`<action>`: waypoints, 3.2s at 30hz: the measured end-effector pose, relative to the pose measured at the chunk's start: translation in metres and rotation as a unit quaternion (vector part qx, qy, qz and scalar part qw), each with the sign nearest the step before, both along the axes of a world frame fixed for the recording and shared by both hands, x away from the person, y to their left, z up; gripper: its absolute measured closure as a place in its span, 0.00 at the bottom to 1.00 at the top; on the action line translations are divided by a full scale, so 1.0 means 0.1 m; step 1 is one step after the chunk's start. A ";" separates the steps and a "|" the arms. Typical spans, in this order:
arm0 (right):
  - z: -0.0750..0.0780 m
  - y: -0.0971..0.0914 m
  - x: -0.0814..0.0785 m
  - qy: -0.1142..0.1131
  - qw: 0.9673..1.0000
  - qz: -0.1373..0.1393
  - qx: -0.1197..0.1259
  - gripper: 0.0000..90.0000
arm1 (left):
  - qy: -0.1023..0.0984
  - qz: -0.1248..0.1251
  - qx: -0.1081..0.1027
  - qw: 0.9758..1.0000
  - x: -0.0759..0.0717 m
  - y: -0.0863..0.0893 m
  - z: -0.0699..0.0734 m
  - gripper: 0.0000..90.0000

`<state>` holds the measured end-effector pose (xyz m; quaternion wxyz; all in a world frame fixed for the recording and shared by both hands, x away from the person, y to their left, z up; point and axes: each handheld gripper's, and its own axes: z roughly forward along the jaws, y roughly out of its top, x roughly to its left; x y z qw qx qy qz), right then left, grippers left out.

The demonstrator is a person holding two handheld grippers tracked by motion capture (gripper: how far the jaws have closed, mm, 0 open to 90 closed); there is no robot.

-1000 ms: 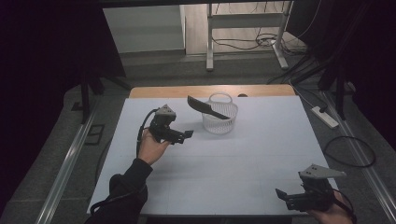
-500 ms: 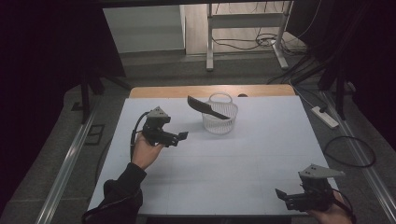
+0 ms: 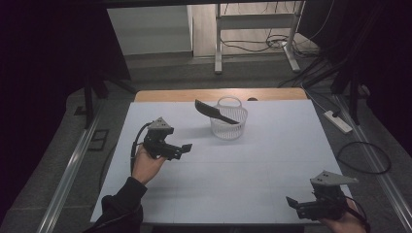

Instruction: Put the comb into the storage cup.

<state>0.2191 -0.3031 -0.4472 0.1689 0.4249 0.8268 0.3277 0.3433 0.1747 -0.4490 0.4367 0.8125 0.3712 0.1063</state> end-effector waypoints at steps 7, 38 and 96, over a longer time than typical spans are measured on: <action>0.00 0.00 0.00 0.000 1.000 0.000 0.000 0.00 | 0.001 0.002 -0.010 1.000 -0.11 0.05 0.00 0.00; 0.00 0.00 0.00 -0.001 1.000 0.004 0.001 0.00 | 0.013 0.009 -0.019 1.000 -0.50 0.24 -0.04 0.00; 0.00 0.01 0.00 0.002 1.000 0.004 -0.003 0.00 | 0.041 0.052 -0.039 0.997 -1.15 0.73 -0.08 0.00</action>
